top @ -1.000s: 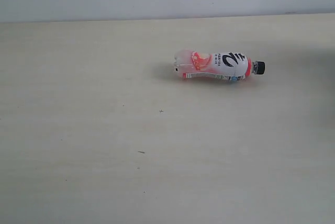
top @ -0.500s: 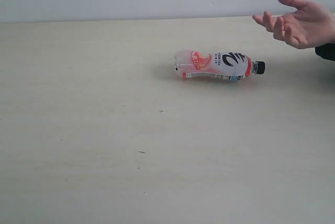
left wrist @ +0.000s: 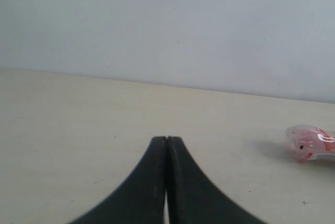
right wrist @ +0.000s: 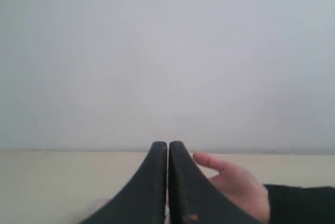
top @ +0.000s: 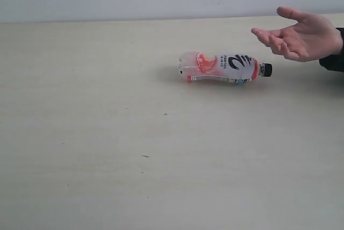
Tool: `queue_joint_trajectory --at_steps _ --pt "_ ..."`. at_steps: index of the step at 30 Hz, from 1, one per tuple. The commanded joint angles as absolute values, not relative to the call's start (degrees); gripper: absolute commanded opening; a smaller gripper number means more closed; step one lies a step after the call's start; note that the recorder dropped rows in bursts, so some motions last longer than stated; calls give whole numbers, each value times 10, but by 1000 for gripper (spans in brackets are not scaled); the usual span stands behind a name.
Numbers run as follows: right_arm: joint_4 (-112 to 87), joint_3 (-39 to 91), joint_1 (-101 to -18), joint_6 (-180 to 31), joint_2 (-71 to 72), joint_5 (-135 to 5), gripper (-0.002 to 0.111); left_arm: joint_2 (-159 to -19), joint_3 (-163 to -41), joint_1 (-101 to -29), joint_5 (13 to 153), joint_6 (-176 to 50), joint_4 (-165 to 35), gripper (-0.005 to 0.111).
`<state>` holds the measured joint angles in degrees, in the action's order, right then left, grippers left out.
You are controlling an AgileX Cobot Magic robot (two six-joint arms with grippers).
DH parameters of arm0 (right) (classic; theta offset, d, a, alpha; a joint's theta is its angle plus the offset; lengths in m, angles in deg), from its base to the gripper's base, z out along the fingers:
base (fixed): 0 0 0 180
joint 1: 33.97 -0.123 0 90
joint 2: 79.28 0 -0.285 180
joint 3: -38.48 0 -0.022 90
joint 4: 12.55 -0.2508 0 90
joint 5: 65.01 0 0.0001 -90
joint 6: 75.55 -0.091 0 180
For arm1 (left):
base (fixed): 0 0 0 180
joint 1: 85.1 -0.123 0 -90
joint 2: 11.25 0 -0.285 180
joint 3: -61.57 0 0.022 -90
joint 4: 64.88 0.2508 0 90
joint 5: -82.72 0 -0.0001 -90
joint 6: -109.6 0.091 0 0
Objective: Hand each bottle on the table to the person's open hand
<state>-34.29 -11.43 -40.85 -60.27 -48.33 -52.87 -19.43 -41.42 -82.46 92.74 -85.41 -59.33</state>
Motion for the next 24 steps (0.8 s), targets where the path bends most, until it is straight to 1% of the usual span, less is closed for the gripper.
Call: queue_joint_trajectory --at_steps 1,6,9,12,16,24 --pt "-344 -22 -406 -503 -337 -509 1 -190 -412 -827 925 -854 -598 0" --pt "-348 134 -406 -387 -128 -336 1 -190 -412 -827 925 -854 -598 0" --pt "-380 226 -406 -309 -25 -226 1 -190 -412 -827 925 -854 -598 0" --pt "-397 317 -407 -253 71 -157 1 -190 -412 -827 925 -854 -598 0" --pt "-361 416 -426 -239 172 -99 1 -190 -412 -827 925 -854 -598 0" --pt "-206 538 -529 -95 342 -80 1 -190 -412 -827 925 -854 -598 0"
